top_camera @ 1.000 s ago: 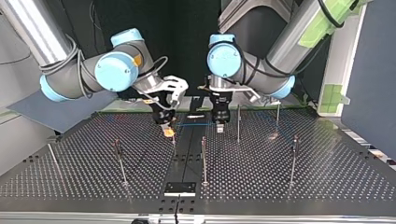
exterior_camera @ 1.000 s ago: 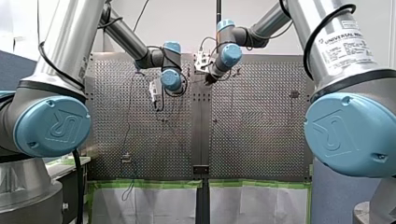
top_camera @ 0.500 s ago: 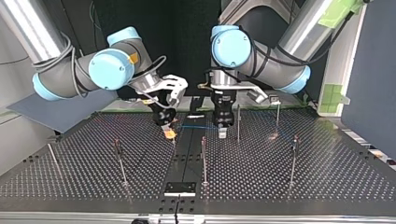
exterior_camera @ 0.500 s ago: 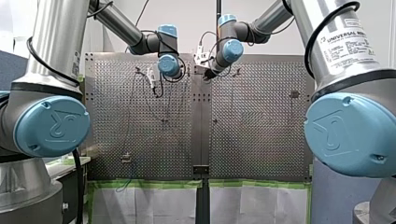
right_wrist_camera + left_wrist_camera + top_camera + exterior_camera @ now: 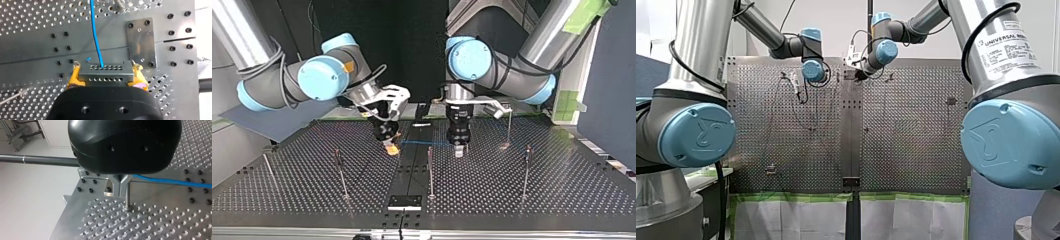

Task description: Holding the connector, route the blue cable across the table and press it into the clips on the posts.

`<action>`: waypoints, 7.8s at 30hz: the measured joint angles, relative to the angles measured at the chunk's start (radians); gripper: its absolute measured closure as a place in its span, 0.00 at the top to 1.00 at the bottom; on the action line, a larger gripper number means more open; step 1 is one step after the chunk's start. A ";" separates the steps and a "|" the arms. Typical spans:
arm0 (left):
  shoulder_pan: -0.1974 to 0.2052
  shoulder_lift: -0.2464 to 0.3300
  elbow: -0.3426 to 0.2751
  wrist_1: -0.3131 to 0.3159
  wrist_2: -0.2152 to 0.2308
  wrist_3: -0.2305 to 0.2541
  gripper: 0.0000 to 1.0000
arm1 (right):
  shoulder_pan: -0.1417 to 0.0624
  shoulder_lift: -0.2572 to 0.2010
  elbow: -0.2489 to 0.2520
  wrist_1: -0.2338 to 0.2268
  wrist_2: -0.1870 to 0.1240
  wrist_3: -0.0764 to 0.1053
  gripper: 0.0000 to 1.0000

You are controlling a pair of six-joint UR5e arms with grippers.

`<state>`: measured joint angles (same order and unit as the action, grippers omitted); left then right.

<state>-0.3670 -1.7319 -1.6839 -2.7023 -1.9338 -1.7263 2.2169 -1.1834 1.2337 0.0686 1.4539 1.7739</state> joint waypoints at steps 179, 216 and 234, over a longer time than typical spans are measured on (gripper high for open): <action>-0.213 -0.195 0.335 -0.283 -0.073 0.083 1.00 | -0.147 0.122 -0.170 0.017 -0.086 0.026 0.00; -0.156 -0.294 0.521 -0.364 -0.039 0.080 1.00 | -0.138 0.120 -0.169 0.020 -0.086 0.026 0.00; -0.173 -0.369 0.595 -0.393 -0.040 0.059 1.00 | -0.136 0.118 -0.170 0.024 -0.086 0.028 0.00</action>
<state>-0.5396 -2.1007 -1.0886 -3.0956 -1.9739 -1.6668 2.0809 -1.0655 1.0633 0.0928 1.3678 1.8020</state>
